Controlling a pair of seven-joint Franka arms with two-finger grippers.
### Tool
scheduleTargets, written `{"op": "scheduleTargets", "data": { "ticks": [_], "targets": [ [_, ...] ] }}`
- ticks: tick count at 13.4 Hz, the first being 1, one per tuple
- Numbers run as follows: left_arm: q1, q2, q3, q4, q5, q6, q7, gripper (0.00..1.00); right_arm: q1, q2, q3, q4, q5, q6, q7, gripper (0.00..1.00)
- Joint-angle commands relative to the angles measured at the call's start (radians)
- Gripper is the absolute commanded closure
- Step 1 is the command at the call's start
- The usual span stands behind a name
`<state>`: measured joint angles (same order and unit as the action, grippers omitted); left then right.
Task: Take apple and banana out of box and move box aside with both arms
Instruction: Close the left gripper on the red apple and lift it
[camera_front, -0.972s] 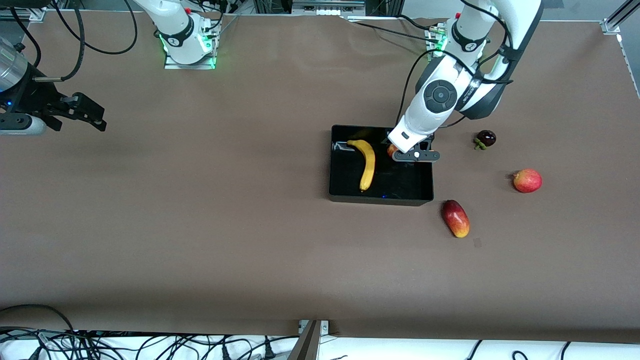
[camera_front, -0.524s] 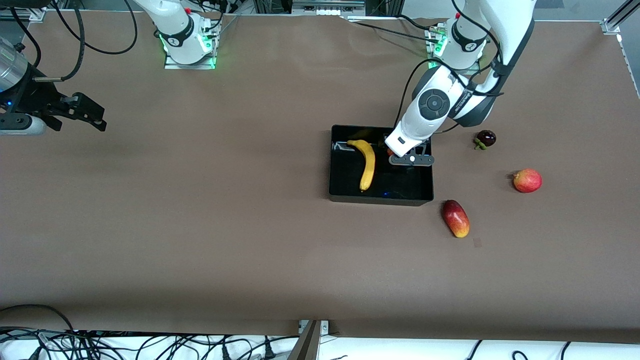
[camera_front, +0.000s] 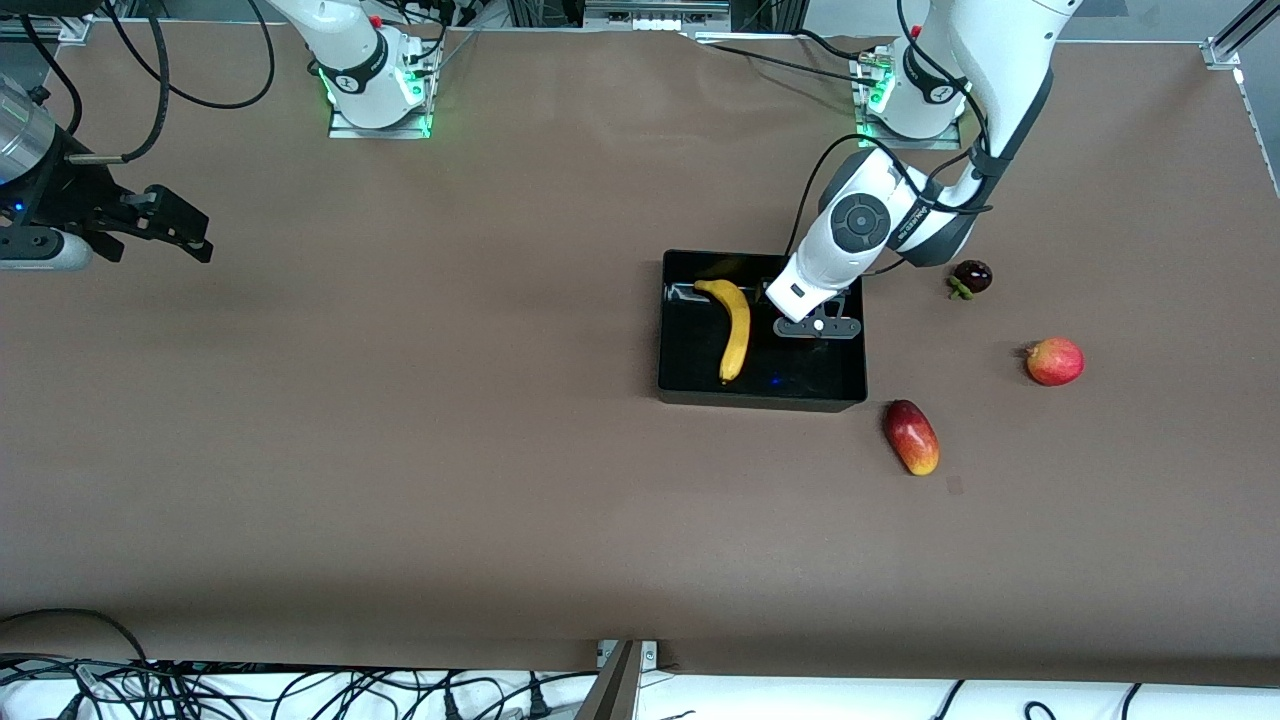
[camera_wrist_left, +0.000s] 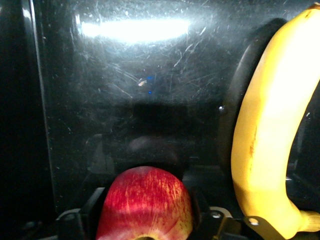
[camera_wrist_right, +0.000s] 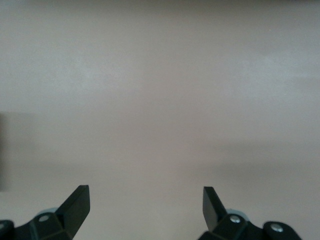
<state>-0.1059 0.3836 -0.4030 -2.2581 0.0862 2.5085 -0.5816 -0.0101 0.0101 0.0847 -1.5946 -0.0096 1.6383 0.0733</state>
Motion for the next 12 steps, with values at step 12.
{"op": "scheduleTargets", "data": {
  "ticks": [12],
  "targets": [
    [0.242, -0.094, 0.004, 0.305, 0.030, -0.562, 0.414, 0.68, -0.010, 0.004, 0.006, 0.010, -0.009, -0.012, 0.002, 0.00]
  ]
}}
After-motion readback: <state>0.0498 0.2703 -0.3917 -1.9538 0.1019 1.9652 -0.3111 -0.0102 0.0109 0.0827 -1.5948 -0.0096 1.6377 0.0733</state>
